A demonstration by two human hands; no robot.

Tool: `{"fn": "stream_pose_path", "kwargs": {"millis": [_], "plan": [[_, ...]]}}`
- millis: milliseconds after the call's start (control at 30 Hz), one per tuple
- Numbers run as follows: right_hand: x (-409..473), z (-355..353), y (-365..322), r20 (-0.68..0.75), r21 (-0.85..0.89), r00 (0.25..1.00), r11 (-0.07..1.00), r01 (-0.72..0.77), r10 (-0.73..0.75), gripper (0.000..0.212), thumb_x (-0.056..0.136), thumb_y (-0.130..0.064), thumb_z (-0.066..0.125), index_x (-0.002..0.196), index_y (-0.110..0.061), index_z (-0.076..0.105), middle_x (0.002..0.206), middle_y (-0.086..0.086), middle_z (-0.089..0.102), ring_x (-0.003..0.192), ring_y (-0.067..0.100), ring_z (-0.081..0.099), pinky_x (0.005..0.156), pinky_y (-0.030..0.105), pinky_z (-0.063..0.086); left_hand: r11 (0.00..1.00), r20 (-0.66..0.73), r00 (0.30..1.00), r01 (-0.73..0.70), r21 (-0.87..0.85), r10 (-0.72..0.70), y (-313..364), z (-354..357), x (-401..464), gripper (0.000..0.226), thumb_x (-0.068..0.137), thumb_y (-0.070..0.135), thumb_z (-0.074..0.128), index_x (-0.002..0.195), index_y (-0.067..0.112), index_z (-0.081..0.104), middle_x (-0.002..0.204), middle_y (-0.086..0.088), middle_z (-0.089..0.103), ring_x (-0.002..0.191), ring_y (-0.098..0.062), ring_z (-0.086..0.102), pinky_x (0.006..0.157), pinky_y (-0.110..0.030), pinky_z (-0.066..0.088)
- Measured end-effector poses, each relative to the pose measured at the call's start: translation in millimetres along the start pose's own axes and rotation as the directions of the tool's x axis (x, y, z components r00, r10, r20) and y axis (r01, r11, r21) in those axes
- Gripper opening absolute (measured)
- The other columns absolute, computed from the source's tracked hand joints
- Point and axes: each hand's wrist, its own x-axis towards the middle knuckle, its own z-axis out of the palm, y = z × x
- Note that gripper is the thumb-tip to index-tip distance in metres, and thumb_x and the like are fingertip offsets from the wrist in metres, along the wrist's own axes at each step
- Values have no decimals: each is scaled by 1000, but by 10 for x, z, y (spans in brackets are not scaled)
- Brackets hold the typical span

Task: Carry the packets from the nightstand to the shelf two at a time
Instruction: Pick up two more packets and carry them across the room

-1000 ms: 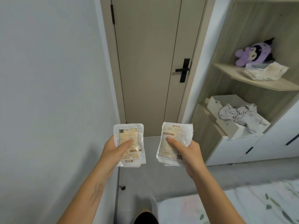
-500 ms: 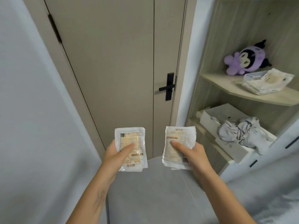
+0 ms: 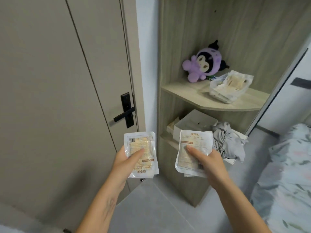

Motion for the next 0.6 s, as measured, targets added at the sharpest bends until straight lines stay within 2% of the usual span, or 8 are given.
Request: {"fn": "stream_pose_path", "kwargs": {"millis": [100, 367, 500, 533, 600], "plan": [[401, -59, -97, -114, -19, 993, 1000, 0, -2, 22, 81, -16, 75, 102, -10, 74, 94, 7, 77, 89, 26, 74, 81, 48, 59, 1000, 96, 995, -1, 20, 0, 151, 208, 623, 20, 88, 16, 68, 105, 25, 65, 97, 4, 75, 88, -14, 72, 72, -33, 58], [1030, -465, -289, -338, 16, 941, 1000, -13, 18, 21, 81, -15, 75, 101, -12, 73, 92, 4, 77, 85, 20, 74, 66, 29, 59, 997, 367, 929, 24, 75, -50, 339, 1082, 1663, 24, 87, 18, 69, 110, 23, 64, 100, 4, 75, 89, -13, 72, 69, -29, 58], [1317, -829, -445, -396, 15, 918, 1000, -21, 25, 28, 80, -19, 76, 105, -7, 72, 92, 7, 77, 87, 23, 74, 67, 29, 58, 996, 498, 867, -12, 88, -34, 447, 1694, 1958, 21, 87, 16, 68, 107, 23, 64, 98, 4, 75, 85, -8, 72, 60, -19, 56], [1399, -941, -511, -410, 15, 912, 1000, -15, 20, 31, 78, -22, 76, 104, -5, 72, 90, 8, 77, 85, 22, 74, 66, 28, 58, 996, 523, 852, -25, 91, -27, 483, 1874, 2018, 21, 87, 16, 68, 106, 23, 64, 97, 4, 75, 85, -8, 72, 59, -17, 55], [1555, -1169, -660, -430, -7, 903, 1000, 14, -15, 47, 69, -42, 81, 98, -6, 74, 87, 8, 76, 81, 21, 72, 68, 29, 55, 994, 550, 835, -57, 89, -1, 548, 2246, 2118, 26, 86, 16, 69, 110, 22, 61, 98, 5, 75, 88, -8, 72, 61, -17, 55]]}}
